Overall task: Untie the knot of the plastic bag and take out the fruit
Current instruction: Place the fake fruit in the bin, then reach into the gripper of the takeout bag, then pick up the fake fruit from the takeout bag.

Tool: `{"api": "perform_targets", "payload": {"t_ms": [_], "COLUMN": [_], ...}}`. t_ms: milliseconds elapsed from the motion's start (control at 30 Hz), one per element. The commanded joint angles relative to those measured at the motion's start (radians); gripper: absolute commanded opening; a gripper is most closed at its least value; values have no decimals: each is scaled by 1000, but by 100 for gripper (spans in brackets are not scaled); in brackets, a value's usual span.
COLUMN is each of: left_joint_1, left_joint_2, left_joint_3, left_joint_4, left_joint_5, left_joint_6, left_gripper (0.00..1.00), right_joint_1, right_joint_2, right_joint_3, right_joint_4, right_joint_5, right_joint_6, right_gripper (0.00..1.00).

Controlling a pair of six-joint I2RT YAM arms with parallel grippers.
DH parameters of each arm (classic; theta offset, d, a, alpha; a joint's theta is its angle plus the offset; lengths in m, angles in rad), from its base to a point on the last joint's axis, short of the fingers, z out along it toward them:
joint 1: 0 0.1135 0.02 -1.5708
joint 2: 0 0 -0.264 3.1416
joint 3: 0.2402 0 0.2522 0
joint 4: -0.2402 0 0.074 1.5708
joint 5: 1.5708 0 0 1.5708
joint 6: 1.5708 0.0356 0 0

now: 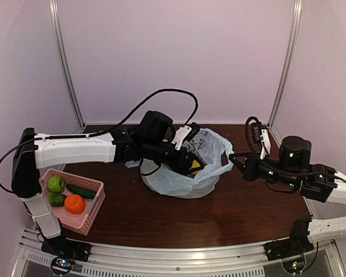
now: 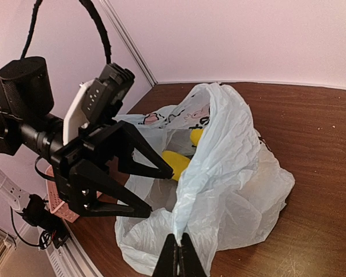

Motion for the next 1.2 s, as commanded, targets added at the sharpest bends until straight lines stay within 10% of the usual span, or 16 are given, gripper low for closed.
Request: {"api": "perform_targets", "payload": {"t_ms": [0, 1167], "left_joint_1": [5, 6], "left_joint_2": [56, 180], "left_joint_3": [83, 112], "left_joint_4": [40, 38], "left_joint_5": [0, -220], "left_joint_6": [-9, -15], "left_gripper": [65, 61], "right_joint_1": [3, 3], "right_joint_2": [-40, -97], "right_joint_3": [42, 70], "right_joint_4": [-16, -218], "right_joint_5": [72, 77], "right_joint_6": [-9, -19], "right_gripper": [0, 0]}}
